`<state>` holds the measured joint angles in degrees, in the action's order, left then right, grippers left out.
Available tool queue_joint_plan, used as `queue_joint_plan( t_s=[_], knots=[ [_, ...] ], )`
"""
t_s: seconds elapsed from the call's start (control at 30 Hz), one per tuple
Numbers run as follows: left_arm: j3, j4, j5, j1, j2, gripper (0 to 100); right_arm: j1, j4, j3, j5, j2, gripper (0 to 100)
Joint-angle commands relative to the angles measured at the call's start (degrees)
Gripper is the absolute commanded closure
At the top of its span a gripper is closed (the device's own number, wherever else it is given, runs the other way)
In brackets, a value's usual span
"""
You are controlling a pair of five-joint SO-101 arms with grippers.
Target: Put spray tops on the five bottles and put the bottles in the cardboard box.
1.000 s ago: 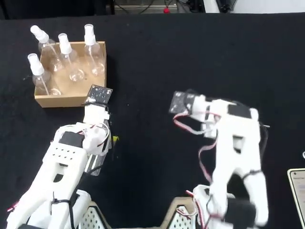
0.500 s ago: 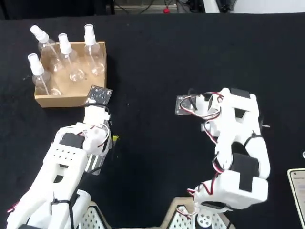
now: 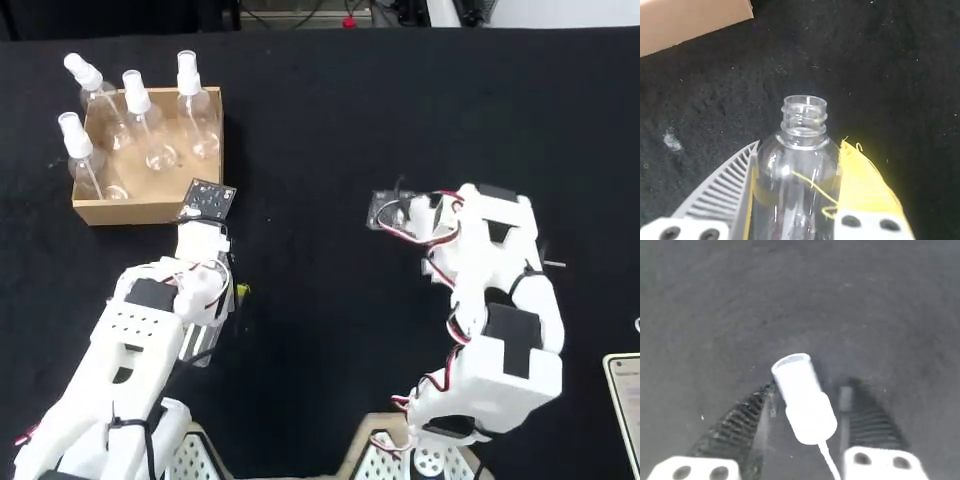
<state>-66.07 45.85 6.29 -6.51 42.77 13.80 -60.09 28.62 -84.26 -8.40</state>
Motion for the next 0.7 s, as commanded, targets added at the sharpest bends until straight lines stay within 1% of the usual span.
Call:
queue_joint_plan(
  t_s=[0.0, 0.07, 0.13, 0.2, 0.37, 0.43, 0.53, 0.67],
  knots=[
    [0.8, -1.0, -0.2, 0.1, 1.5, 96, -3.5, 0.4, -1.5, 12.6, 5.1, 95.0],
    [0.7, -1.0, -0.2, 0.1, 1.5, 96, -5.7, 0.4, -1.6, 17.6, 7.3, 98.8],
    [0.7, -1.0, -0.2, 0.1, 1.5, 96, -7.8, 0.4, -2.7, 23.9, 9.9, 98.3],
    [0.7, -1.0, -0.2, 0.1, 1.5, 96, -9.2, 0.4, -4.8, 32.4, 12.3, 98.8],
    [0.7, -1.0, -0.2, 0.1, 1.5, 96, -9.7, 0.4, -8.3, 58.1, 13.9, 98.7],
    [0.7, -1.0, -0.2, 0.1, 1.5, 96, -9.6, 0.2, -8.3, 65.7, 12.8, 98.7],
    [0.7, -0.9, -0.2, 0.1, 1.5, 96, -9.6, -0.1, -8.6, 72.9, 10.9, 98.7],
    [0.7, -0.8, -0.2, 0.1, 1.5, 96, -9.8, -0.9, -10.0, 76.4, 10.9, 98.7]
  ],
)
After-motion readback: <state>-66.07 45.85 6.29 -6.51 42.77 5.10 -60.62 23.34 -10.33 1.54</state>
